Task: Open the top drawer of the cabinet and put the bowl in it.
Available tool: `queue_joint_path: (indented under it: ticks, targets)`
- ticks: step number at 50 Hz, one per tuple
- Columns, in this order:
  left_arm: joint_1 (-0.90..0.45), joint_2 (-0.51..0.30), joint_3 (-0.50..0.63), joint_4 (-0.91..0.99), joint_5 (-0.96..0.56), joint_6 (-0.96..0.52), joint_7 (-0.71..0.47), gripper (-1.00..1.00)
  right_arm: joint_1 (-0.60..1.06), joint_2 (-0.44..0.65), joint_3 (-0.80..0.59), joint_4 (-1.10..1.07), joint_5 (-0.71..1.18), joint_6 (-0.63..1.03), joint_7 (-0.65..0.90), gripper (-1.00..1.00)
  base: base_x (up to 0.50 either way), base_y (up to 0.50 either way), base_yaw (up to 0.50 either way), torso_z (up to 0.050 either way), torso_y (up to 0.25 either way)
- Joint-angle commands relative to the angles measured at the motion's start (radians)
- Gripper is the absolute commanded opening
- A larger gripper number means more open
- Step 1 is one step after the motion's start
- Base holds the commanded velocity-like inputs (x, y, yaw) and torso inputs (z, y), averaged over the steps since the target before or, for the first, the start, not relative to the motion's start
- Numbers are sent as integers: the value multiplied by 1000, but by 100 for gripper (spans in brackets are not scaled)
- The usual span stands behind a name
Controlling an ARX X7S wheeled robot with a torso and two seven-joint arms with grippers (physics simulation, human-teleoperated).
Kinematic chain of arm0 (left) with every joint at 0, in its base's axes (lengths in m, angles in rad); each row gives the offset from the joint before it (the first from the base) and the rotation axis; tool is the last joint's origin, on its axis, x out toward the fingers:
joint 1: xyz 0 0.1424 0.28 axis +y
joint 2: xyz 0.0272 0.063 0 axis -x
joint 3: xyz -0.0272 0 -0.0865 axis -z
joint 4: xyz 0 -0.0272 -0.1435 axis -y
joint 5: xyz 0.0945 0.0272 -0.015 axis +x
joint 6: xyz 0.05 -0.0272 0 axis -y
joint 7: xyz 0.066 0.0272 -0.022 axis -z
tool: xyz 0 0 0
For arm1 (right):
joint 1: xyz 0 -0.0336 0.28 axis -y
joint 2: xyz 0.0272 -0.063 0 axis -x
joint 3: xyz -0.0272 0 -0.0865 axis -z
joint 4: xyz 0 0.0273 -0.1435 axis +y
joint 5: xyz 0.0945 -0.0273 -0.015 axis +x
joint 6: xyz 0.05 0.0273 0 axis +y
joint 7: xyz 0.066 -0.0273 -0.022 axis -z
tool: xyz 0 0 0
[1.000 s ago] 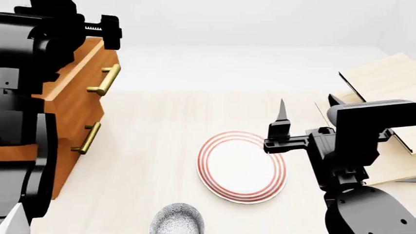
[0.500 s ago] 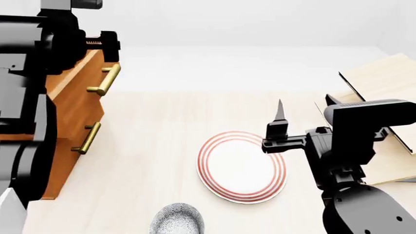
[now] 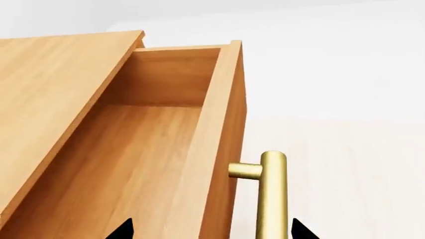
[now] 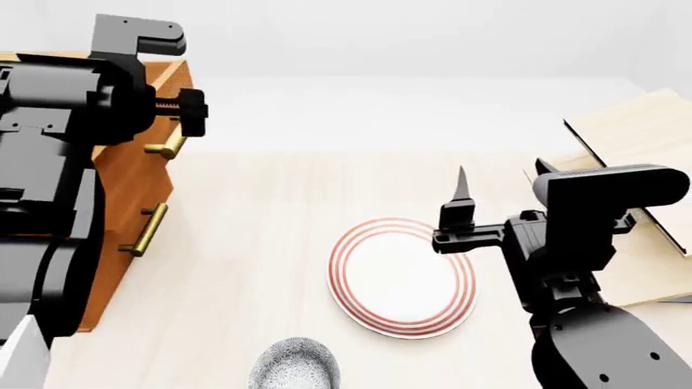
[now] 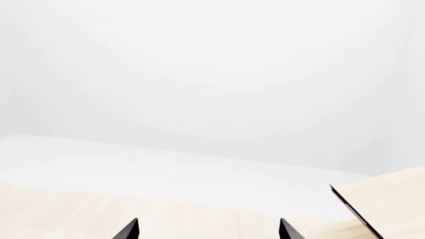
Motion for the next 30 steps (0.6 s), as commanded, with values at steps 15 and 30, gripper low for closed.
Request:
queue_joint_path:
  ticks: [15,30]
  targets:
    - [130,11,7,178,-22,-70,34,100,-2,0,-16,25,2,-21,7,100,0,0,0,0,0]
    - [224,20,18,391,-51,-167,47,100,-11,3,-15,30,5,-33,11,100,0,0,0,0,0]
